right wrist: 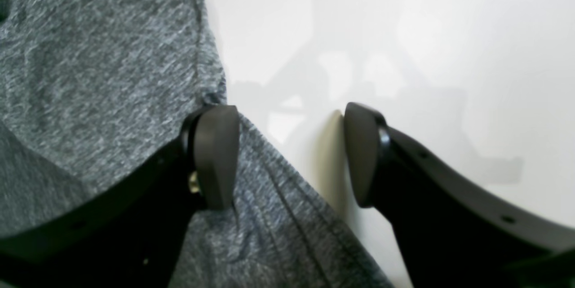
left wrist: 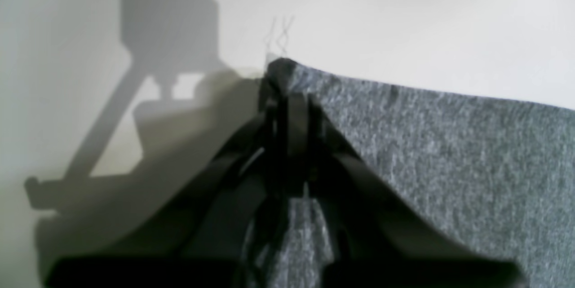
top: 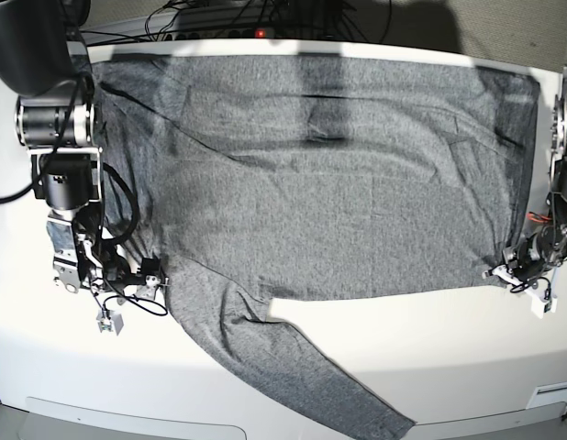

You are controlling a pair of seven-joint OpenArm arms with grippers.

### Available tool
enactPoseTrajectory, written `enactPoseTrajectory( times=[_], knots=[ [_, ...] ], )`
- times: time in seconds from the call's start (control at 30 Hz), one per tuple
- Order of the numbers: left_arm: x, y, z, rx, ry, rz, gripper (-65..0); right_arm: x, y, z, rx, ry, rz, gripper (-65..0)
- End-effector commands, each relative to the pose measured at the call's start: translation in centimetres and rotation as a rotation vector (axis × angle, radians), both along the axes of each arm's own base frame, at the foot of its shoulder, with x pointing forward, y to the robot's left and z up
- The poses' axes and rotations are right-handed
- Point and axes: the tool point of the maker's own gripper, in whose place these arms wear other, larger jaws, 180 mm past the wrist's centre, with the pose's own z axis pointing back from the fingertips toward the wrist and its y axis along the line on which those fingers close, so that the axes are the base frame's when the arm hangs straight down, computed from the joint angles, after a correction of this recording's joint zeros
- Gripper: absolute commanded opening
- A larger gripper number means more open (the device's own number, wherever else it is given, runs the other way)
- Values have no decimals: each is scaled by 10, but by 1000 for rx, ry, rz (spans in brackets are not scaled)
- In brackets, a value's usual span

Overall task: Fold the T-shirt properly
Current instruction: 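Lift the hem with both grippers and fold it toward the collar edge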

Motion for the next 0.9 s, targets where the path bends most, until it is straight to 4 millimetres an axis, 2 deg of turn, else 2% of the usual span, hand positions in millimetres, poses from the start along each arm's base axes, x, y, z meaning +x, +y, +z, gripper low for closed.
enactPoseTrajectory(
  times=[0.0,0.13,0.47,0.73,0.87],
  knots=[
    [18,9,24,6,-70,15,-650,15,0,19,19,-53,4,-277],
    [17,9,23,5,-63,14,-650,21,6,28,34,-87,32,-277],
    [17,9,23,5,-61,13,-650,27,6,35,72,-145,15,-277],
    [17,9,23,5,-64,14,-650,3,-22,13,94,-128,-100,-277],
    [17,9,23,5,-63,14,-650,-7,-10,5,151,-104,-67,-277]
  ],
)
